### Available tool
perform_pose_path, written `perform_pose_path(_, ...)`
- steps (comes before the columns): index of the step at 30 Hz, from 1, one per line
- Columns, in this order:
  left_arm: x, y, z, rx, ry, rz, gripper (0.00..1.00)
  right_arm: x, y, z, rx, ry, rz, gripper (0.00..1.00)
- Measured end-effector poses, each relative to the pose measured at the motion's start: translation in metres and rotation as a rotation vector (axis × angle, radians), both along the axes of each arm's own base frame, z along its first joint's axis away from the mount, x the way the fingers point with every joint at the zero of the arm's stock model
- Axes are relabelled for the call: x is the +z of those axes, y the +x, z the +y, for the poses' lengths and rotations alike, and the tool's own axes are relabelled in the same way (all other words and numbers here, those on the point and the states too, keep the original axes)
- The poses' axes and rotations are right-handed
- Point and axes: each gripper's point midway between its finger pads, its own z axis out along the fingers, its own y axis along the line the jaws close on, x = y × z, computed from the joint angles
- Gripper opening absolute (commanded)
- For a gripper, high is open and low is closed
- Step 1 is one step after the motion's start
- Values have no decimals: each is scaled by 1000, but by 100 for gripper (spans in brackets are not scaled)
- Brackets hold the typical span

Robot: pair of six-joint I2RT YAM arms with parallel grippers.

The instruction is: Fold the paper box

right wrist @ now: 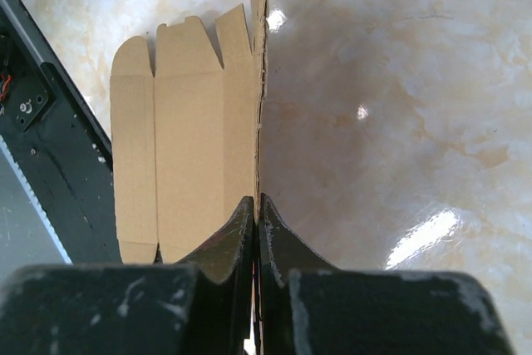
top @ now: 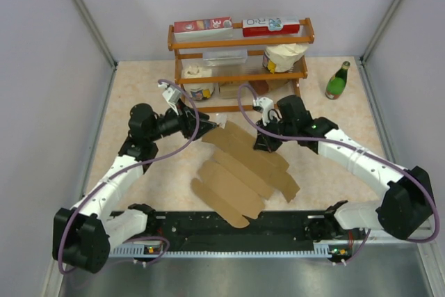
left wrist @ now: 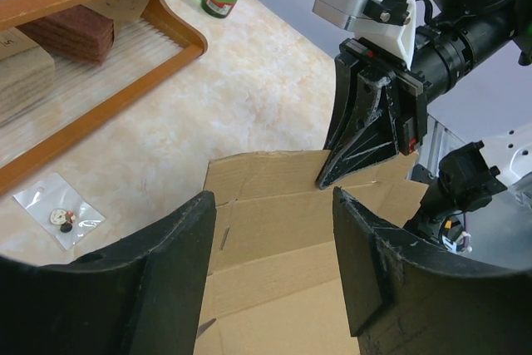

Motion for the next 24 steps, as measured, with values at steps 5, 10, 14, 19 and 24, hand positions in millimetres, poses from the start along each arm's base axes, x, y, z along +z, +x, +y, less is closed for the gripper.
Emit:
perform_pose_path(5, -7, 3, -4, -17, 3, 18, 62, -4, -4, 0, 9, -5, 28, 0)
perform_pose_path(10, -16, 1, -14, -40, 13, 44, 62, -7, -13, -1, 40, -7, 61, 0)
perform_pose_path(14, -17, 1, -17, -33, 18, 41, 62, -2, -17, -3, 57, -2, 42, 0)
perform_pose_path(19, -18, 3, -19, -20, 19, 41, 62, -1, -23, -6, 68, 5, 32, 0)
perform_pose_path(24, -23, 3, -20, -13, 16, 43, 62, -16, -31, -10, 70, -17, 66, 0)
